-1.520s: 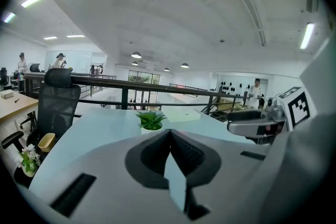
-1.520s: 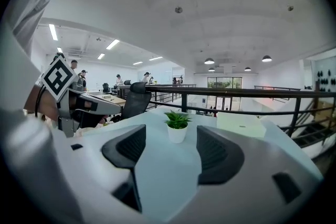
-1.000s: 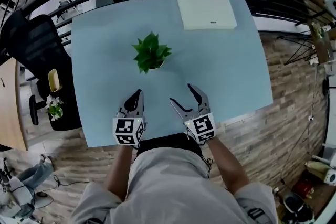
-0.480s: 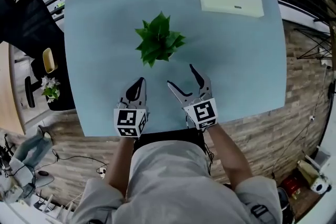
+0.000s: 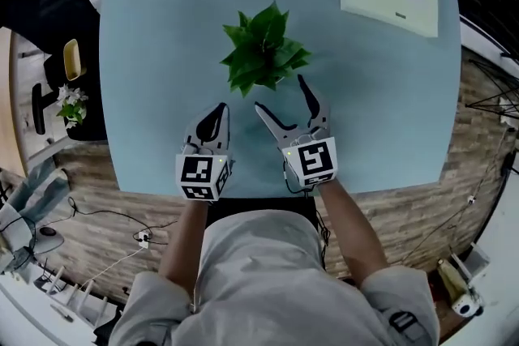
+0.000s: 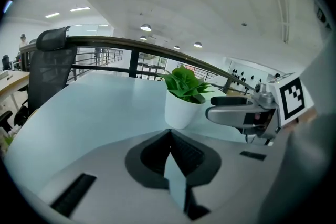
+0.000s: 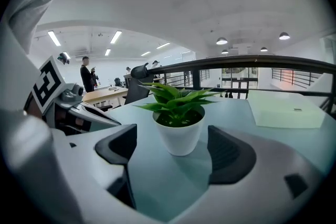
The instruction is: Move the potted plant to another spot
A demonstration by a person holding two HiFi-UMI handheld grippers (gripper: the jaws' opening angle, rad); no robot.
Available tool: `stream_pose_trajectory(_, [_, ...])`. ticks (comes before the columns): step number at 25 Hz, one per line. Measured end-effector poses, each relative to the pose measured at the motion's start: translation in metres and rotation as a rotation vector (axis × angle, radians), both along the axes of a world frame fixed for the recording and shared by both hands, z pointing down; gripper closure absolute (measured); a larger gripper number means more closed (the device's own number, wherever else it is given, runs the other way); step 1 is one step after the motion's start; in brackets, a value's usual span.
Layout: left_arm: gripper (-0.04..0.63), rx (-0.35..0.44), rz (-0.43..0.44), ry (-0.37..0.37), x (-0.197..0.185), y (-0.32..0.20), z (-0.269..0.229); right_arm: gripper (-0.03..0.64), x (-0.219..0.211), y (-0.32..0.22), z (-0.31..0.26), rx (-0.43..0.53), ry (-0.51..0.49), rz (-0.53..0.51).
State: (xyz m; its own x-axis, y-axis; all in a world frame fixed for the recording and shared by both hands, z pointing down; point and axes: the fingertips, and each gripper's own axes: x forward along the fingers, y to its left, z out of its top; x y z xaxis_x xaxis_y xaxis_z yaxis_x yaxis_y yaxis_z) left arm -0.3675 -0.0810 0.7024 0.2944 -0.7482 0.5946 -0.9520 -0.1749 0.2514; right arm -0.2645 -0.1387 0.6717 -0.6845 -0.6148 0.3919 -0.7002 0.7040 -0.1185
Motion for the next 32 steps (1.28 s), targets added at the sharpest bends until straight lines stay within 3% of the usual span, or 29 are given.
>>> stream_pose_trajectory(11, [0.583,-0.065,-0.072,0.021,-0.006,0.019,0.022,0.118,-0.025,-0.037,0.012,0.028,-0.001,-0.028])
stream_pose_trajectory(32, [0.583,-0.085,-0.088,0.034,-0.023,0.034,0.031,0.092,-0.048,-0.066,0.010,0.114,0.019,0.009])
